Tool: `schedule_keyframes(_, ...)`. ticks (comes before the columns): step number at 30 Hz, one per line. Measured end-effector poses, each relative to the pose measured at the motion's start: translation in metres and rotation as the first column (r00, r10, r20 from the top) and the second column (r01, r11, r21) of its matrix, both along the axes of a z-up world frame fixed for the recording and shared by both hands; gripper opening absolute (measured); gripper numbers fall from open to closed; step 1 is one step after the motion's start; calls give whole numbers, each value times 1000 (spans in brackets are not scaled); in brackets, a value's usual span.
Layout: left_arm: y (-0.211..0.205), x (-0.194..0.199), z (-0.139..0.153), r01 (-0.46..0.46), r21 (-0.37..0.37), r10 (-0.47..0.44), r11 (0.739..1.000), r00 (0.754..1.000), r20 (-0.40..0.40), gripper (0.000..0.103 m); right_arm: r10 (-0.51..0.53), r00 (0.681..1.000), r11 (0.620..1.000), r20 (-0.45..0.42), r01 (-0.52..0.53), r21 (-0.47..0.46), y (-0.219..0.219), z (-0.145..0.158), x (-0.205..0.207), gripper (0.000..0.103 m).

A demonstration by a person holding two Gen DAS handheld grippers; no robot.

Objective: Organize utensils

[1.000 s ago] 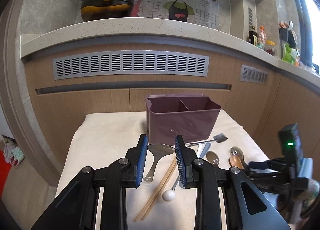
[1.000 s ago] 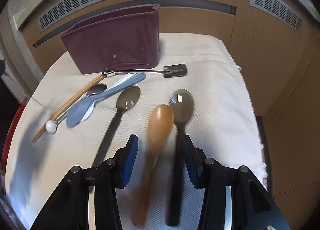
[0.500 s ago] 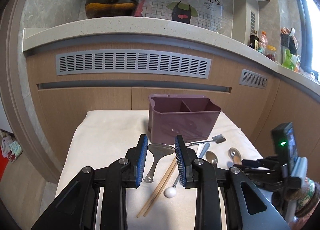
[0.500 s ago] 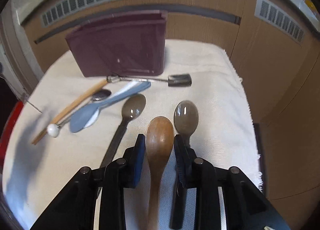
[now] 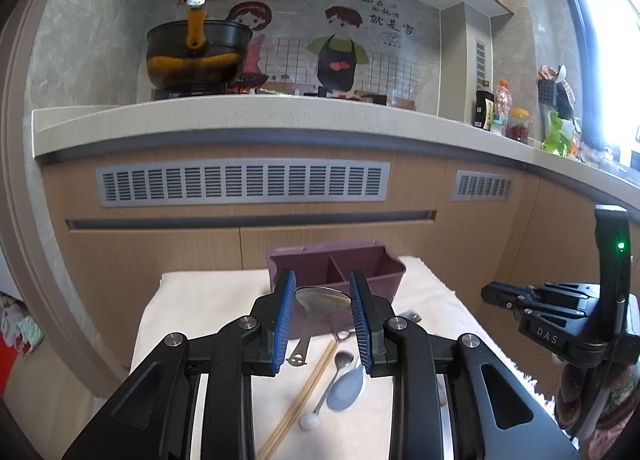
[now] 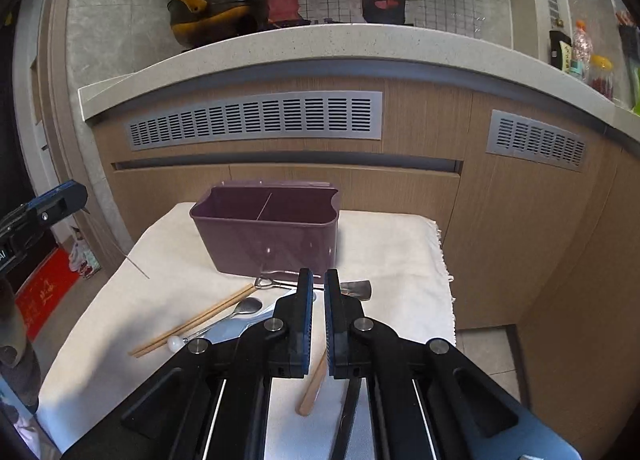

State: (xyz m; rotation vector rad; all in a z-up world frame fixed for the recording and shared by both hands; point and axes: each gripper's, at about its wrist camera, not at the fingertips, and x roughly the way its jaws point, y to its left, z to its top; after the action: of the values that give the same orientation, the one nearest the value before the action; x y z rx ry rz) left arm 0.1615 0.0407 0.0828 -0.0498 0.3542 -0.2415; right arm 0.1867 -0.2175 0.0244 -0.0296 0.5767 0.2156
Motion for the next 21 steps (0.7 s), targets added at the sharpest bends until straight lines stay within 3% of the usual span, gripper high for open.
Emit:
schedule_keyframes(3,0,1,1,-5,0,5,1000,1000,-2,29,-12,999,999,-47,11,-37,-8,-19,9,5)
schedule_keyframes(6,4,6,-9,-10,-10,9,1000,1000,-28,29,-6,993,998,-122,-1,-58,-6,-45,20,11)
schedule_keyframes(8,4,9,-16,-10,-14,9,1000,999,-47,29,-12,985,998,-175,1,-65,-1,-65,37,22)
schedule_keyframes(10,6,13,-23,-9,-21,8,1000,998,-66,29,-38,974,998,-225,26,-59,5,-83,58,41)
schedule_keyframes(16,18,17,-36,-25,-37,21,999,995,-96,29,-106,953,988,-284,68,-141,26,-121,110,42)
schedule_keyframes(20,26,20,-41,-34,-52,28,998,993,-111,29,-97,950,988,-298,55,-145,29,-126,116,42)
schedule_keyframes(21,27,20,-42,-35,-56,29,998,993,-115,29,-81,949,990,-306,41,-135,28,-125,116,31)
